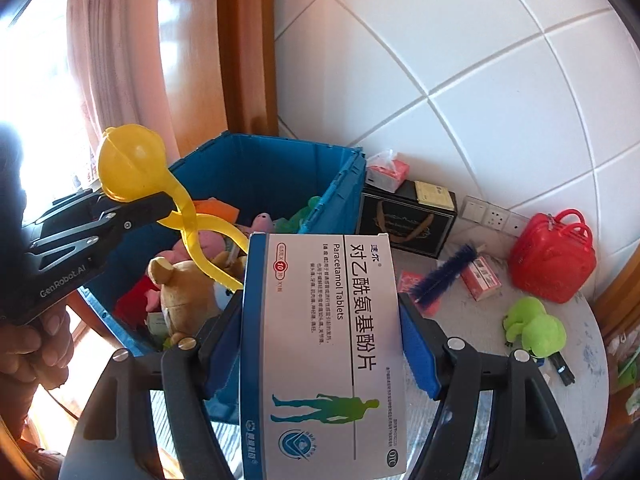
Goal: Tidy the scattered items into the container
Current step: 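Carry the yellow clip and medicine box over the blue crate, then open the left tool over the crate while the right tool releases the medicine box, then move both tools back to the bed and grasp the blue feather duster with the left tool, then lift the blue feather duster with the left tool while the right tool grasps the white medicine box, then carry the feather duster and white medicine box over the blue crate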
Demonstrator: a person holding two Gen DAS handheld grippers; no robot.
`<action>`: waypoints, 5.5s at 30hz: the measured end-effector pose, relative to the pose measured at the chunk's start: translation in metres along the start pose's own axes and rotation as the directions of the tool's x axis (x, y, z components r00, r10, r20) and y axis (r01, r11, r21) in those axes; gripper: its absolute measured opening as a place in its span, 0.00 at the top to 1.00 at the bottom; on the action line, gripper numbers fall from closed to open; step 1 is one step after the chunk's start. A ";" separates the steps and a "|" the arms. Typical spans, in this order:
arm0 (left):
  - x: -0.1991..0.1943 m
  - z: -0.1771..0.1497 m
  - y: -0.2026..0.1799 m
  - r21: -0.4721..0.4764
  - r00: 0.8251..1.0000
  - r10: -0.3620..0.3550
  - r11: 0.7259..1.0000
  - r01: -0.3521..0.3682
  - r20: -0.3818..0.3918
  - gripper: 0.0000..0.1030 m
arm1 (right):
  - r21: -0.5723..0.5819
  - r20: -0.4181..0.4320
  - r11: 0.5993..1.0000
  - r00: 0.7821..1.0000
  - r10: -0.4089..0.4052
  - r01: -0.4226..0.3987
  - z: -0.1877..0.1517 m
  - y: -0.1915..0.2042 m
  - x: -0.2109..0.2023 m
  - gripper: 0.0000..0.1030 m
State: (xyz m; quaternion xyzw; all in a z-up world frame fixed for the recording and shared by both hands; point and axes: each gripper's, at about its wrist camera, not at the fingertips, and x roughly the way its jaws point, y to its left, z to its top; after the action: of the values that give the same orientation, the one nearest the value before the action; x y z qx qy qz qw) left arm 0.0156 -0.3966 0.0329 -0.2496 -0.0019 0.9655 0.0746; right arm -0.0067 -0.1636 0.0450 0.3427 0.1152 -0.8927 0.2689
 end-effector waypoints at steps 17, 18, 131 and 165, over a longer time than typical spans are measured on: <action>-0.020 0.002 0.128 -0.070 0.985 0.173 0.983 -0.171 0.021 0.77 | -0.108 -0.055 0.987 0.992 0.113 -0.118 0.060 0.101 0.083 0.31; -0.018 0.002 0.134 -0.073 0.984 0.176 0.982 -0.174 0.022 0.77 | -0.114 -0.055 0.986 0.992 0.113 -0.119 0.063 0.106 0.085 0.31; 0.500 -0.059 -0.267 0.210 0.932 0.001 0.974 0.080 -0.362 0.89 | 0.420 -0.395 0.791 0.874 -0.283 0.446 -0.324 -0.498 0.146 0.00; 0.321 -0.055 -0.255 0.079 0.942 0.091 0.994 -0.069 -0.324 0.88 | 0.450 -0.444 0.773 0.863 -0.242 0.448 -0.320 -0.526 0.173 0.75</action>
State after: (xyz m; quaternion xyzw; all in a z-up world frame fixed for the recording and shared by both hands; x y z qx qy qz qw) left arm -0.1985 -0.0996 -0.1594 -0.4034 0.0528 0.9125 0.0431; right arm -0.2323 0.3273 -0.2967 0.5342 -0.0309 -0.8440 -0.0356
